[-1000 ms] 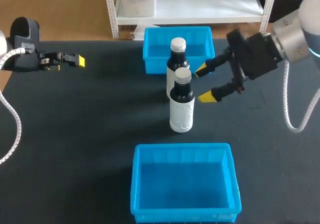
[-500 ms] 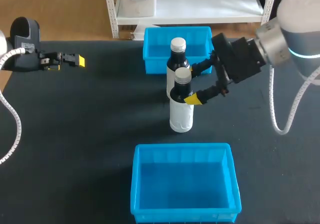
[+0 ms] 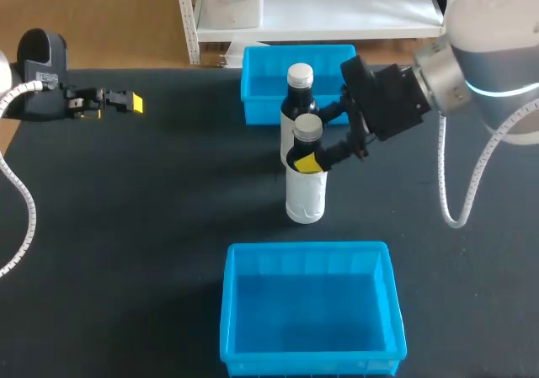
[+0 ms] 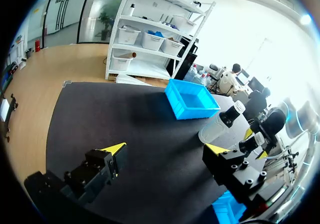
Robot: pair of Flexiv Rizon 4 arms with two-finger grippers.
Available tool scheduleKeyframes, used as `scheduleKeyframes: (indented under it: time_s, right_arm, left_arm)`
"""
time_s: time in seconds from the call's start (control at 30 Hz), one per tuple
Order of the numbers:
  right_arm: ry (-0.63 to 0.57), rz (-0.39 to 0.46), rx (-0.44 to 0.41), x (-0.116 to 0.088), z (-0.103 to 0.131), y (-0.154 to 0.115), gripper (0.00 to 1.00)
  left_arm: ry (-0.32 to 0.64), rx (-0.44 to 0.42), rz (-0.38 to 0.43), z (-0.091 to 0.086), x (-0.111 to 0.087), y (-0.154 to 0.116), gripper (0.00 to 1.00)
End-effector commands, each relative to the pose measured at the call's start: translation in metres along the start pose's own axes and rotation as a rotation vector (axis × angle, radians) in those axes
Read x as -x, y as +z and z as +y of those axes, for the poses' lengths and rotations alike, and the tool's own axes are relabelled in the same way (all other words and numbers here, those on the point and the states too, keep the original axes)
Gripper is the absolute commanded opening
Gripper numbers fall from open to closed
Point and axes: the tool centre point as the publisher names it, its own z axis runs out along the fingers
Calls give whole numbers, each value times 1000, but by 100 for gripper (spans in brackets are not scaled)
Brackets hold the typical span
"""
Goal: Pick up the bottle, and place it in the far bin if it is heavy, or in the near bin if it is light.
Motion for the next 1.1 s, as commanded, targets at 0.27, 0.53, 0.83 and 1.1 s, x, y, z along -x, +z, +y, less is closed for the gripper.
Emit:
scheduleKeyframes:
  time_s: [0.27,0.53,0.83,1.1]
  right_arm:
    - [4,-4,-7,-2,-1,1,74]
    - [10,-5,-10,-5,-3,0,79]
    - [18,-9,-22,-8,-6,-4,50]
    - [17,-14,-24,-7,-7,-4,37]
  left_arm:
    - [0,0,0,0,0,0,100]
    - [0,0,0,0,0,0,100]
    - [0,0,0,0,0,0,100]
    - [0,0,0,0,0,0,100]
